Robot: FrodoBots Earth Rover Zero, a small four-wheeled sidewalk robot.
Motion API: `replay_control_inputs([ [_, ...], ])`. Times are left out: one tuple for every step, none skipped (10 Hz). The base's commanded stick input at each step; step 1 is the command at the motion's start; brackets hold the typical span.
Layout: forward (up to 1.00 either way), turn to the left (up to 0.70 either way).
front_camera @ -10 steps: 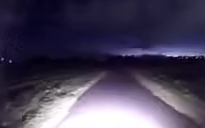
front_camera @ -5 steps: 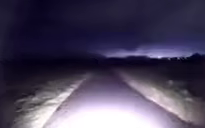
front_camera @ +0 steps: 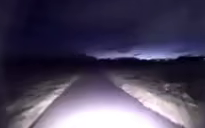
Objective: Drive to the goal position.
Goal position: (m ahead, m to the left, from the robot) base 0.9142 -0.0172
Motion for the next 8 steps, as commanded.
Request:
replay_control_inputs([
  [0.85,0.00],
  [0.85,0.00],
  [0.85,0.00],
  [0.85,0.00],
  [0.85,0.00],
  [0.85,0.00],
  [0.85,0.00],
  [0.85,0.00],
])
